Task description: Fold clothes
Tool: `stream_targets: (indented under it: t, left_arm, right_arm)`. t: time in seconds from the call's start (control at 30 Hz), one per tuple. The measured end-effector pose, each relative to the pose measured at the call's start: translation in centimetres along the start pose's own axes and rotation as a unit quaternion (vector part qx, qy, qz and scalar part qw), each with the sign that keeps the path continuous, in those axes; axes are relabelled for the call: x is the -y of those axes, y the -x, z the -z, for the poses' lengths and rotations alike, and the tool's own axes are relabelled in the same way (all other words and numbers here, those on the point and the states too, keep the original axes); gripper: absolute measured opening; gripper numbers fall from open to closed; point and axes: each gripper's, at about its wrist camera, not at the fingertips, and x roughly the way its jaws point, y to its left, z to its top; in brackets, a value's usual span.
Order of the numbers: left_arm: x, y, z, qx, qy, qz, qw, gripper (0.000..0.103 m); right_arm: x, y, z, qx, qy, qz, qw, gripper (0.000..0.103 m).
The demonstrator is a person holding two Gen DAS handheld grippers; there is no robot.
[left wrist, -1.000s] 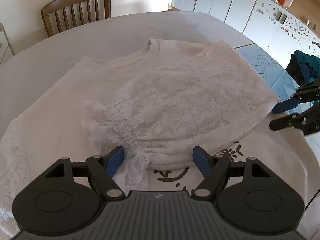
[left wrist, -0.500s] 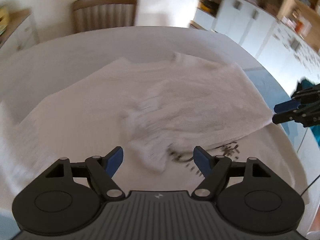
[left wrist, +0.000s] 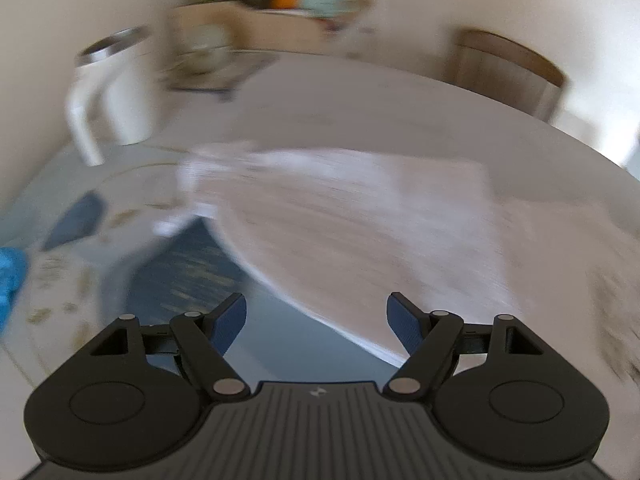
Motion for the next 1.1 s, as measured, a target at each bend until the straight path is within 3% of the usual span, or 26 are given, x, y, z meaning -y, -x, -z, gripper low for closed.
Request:
stream_targets:
  t: [0.33, 0.43, 0.47, 0.5, 0.53, 0.57, 0.6, 0.77, 0.93, 1.1]
  left_arm:
    - [-4.3, -5.7, -4.0, -0.026, 0.119, -0.011, 0.9925, 0.077]
    - [-4.3, -6.5, -4.8, -0.028, 0.134, -0.023, 0.9904, 0.072]
    - [-4.3, -6.6, -4.9, -0.025, 0.134, -0.029, 0.9902, 0.06]
    - [-4.3, -6.7, -5.0, -0.022, 0.135, -0.035, 0.99, 0.037]
    - [-4.3, -6.8, -5.2, -0.02, 0.135, -0.041, 0.9898, 0.022]
    - [-4.4, -6.8, -5.2, -0.021, 0.139, -0.042, 0.9891, 0.012]
    - [-4.5, -6.6, -5.1, -0.014, 0.148, -0.04, 0.9881, 0.009]
    - [-5.6, -4.5, -3.9, 0.022, 0.191, -0.055, 0.9797, 0.007]
    - [-7.7, -2.5, -0.9, 0.017, 0.239, -0.074, 0.968, 0.006]
    - [-7.8, -1.1, 0.3, 0.036, 0.231, -0.076, 0.9694, 0.006]
  right_arm:
    - [-0.1, 0.1, 0.3, -0.024, -0.015, 0.016, 0.999, 0.103]
    - [-0.1, 0.1, 0.4, -0.026, -0.018, 0.02, 0.999, 0.103]
    - [-0.1, 0.2, 0.4, -0.026, -0.019, 0.02, 0.999, 0.103]
    - [-0.1, 0.2, 0.4, -0.027, -0.019, 0.021, 0.999, 0.103]
    - [-0.1, 0.2, 0.4, -0.028, -0.021, 0.022, 0.999, 0.103]
    - [0.0, 0.2, 0.4, -0.028, -0.022, 0.022, 0.999, 0.103]
    - [0.0, 0.2, 0.4, -0.028, -0.021, 0.023, 0.999, 0.103]
    - [0.3, 0.3, 0.4, -0.03, -0.021, 0.024, 0.999, 0.103]
    - [0.6, 0.3, 0.5, -0.034, -0.025, 0.027, 0.999, 0.103]
    - [0.6, 0.4, 0.4, -0.036, -0.024, 0.022, 0.999, 0.103]
